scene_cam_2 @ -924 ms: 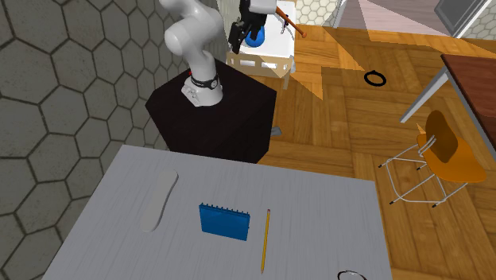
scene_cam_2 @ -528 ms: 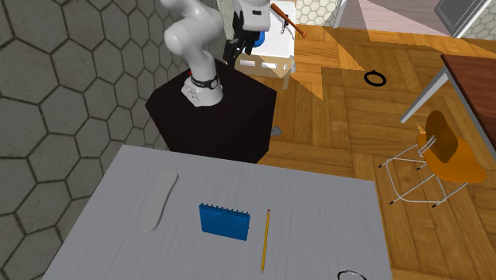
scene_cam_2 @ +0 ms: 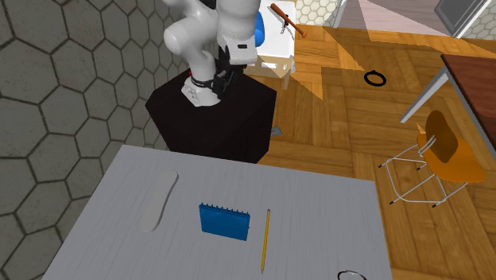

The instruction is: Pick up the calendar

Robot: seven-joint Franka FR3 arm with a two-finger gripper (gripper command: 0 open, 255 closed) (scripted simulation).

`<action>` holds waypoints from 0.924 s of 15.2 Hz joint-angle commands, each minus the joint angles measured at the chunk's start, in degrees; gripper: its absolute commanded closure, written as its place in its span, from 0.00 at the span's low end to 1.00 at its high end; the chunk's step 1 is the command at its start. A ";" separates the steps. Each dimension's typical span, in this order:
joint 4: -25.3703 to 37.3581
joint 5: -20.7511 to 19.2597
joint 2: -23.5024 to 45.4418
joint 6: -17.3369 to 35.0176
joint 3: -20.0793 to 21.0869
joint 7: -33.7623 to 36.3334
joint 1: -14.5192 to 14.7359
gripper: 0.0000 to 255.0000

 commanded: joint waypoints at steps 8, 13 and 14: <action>4.81 -2.66 14.48 16.37 -10.15 -13.98 -0.33 0.00; 10.28 0.85 24.60 24.22 -15.21 -23.32 0.46 0.00; 11.60 2.12 26.78 25.59 -16.07 -25.43 0.60 0.00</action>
